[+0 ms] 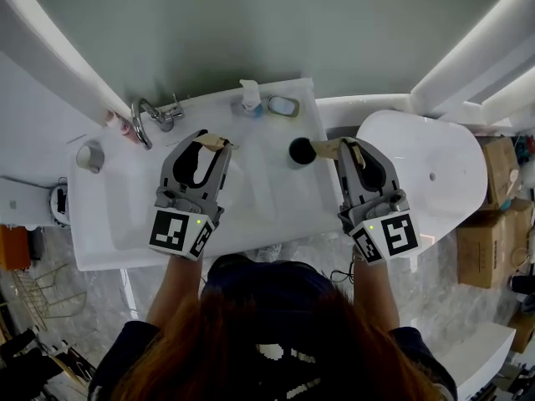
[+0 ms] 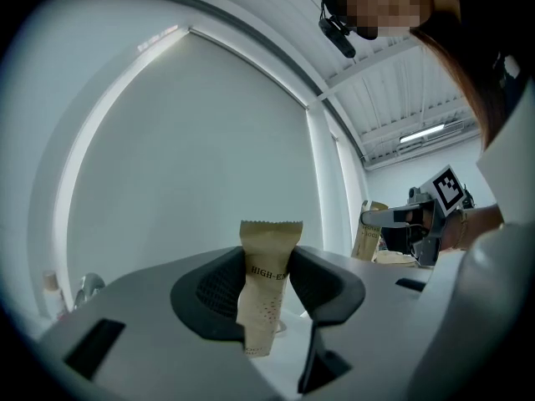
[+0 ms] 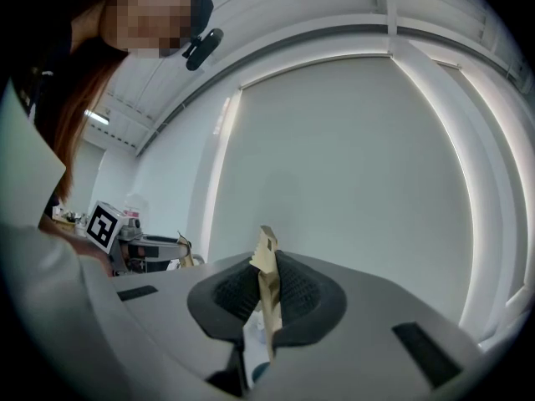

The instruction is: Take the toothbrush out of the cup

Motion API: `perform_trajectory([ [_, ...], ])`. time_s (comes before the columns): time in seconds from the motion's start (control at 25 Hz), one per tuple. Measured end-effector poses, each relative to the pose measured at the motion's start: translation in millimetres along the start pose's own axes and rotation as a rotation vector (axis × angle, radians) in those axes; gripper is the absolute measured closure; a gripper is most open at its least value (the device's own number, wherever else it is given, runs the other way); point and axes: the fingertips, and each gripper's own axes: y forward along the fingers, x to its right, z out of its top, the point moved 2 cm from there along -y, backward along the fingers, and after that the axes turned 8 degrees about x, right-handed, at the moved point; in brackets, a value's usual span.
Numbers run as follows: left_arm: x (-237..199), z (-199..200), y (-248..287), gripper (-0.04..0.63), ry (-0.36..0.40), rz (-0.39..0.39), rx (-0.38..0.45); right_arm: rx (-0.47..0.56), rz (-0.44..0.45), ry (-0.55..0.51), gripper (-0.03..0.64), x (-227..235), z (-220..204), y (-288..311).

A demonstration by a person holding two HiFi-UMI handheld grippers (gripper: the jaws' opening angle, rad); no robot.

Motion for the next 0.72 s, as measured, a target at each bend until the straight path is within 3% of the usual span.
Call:
perform_trajectory([
  [0.72,-15,-1,-17,0.420,0.008,0.066,-0.006,-0.002,0.039,-0.014,0.578,-12,-1,12],
])
